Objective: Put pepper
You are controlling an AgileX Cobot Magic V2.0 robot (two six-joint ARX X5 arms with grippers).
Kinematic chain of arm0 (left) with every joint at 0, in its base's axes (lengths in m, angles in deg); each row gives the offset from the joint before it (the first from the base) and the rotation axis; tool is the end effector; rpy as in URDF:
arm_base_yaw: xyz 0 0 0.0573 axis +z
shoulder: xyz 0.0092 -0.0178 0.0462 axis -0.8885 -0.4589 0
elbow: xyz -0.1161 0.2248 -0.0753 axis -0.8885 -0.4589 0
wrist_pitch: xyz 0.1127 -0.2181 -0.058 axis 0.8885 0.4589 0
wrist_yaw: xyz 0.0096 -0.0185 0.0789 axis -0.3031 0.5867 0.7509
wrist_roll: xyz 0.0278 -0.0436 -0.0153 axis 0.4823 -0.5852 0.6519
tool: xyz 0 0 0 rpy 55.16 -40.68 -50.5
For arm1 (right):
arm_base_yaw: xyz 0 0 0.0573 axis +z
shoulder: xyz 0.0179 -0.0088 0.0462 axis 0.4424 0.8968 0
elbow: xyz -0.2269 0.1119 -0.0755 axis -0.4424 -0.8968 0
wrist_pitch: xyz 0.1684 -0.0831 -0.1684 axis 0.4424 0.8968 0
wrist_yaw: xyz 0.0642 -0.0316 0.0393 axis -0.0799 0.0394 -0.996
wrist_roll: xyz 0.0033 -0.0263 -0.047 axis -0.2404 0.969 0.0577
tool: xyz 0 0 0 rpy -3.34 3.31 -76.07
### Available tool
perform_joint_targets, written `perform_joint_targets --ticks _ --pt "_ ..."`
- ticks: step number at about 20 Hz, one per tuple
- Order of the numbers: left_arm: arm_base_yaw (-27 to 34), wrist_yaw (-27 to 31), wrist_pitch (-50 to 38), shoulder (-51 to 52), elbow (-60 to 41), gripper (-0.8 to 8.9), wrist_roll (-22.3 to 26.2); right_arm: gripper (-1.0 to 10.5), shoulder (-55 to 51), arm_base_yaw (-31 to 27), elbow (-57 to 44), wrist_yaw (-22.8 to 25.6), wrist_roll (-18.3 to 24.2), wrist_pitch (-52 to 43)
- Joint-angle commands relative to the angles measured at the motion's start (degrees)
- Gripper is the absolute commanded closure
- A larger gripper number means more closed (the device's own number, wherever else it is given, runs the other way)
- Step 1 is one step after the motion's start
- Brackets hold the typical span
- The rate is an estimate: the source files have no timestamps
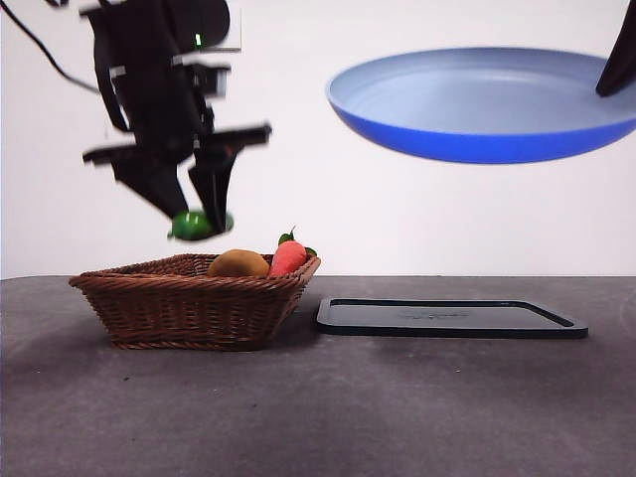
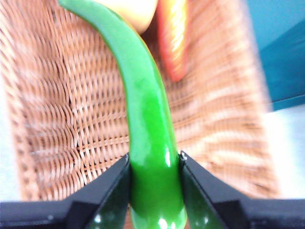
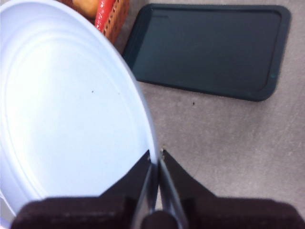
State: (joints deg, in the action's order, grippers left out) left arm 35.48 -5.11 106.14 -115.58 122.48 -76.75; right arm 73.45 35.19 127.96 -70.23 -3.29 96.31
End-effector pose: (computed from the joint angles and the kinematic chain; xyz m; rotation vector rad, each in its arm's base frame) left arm 0.3242 -0.1641 0.2543 0.0593 1.0128 -0.2490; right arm 0.1827 0.0390 0.3103 0.1456 0.8397 0.4573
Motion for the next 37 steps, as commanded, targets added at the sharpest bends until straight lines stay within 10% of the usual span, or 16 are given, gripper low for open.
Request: perform_joint_targets --ticks 1,9,16,37 --pt "-1.7 -0.4 0.1 2.9 1.1 6.88 -0.3 9.4 3.2 0.1 0.7 -0.1 -0.8 -1.4" --pt "-11.8 -11.9 -1.2 10.7 1.1 6.88 -0.4 9.4 20.0 0.1 0.7 -0.6 -7.1 -9.2" --pt "-22.3 -10.3 -6.9 3.4 1.1 6.88 5.1 9.4 23.3 0.1 0.7 -2.1 -8.8 -9.3" --pt "-23.5 -7.5 -7.5 -1.4 1.1 5.77 9.3 9.4 23.3 0.0 0.7 -4.9 -12.0 -7.6"
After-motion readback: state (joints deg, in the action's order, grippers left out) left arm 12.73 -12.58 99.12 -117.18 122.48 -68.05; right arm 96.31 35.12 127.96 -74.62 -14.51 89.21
